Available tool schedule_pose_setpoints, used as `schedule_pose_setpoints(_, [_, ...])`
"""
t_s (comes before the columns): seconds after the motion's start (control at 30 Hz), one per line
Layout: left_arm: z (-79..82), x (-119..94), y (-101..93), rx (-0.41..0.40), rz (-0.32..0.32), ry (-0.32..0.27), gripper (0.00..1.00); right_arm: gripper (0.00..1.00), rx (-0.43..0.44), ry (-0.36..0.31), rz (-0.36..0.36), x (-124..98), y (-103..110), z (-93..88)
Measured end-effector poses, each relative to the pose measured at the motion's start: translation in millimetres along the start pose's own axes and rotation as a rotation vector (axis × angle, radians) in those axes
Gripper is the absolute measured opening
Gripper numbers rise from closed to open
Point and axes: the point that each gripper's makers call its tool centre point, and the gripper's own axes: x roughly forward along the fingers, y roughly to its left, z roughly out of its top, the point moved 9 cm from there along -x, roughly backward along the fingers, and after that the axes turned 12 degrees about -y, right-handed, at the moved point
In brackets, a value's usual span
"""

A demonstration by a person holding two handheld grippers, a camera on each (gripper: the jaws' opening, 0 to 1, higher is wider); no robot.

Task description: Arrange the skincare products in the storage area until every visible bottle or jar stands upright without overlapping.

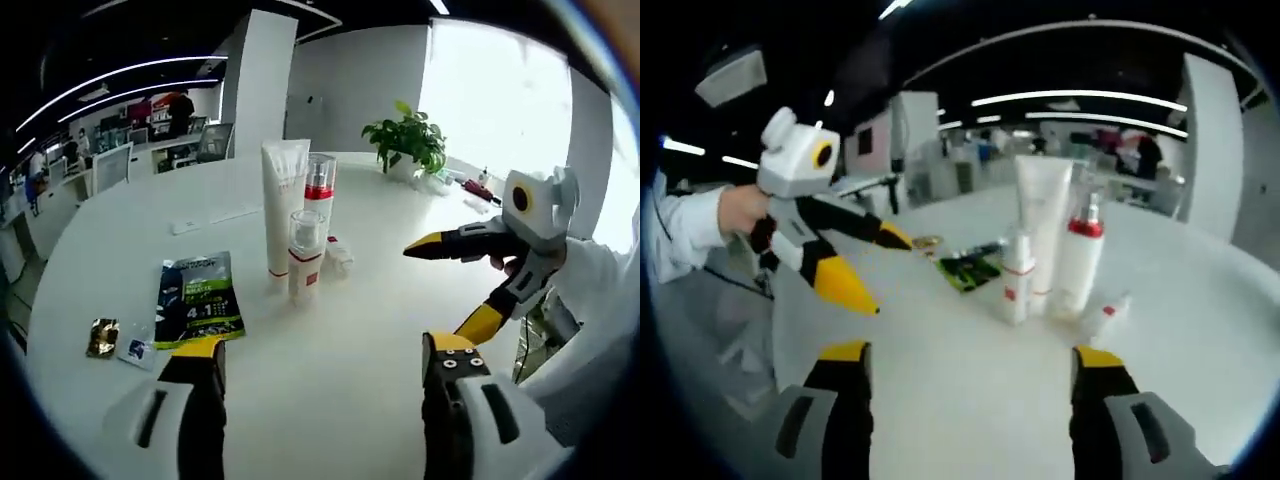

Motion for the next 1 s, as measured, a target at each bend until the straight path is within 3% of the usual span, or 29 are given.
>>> schedule_pose_setpoints(0.63, [7.9, -69, 10.3, 0.041, 0.059, 0.035, 0.98, 0.99, -0.064, 0.062, -0.023, -31, 27, 23.6])
schedule_pose_setpoints(0.77, [1.7, -86, 12.5, 0.044, 0.076, 0.067, 0.99, 0.99, -0.074, 0.086, -0.032, -39, 33, 25.5])
schedule_pose_setpoints(1.0, [0.7, -110, 14.9, 0.02, 0.1, 0.069, 0.99, 0.99, -0.077, 0.142, -0.057, -50, 42, 23.1])
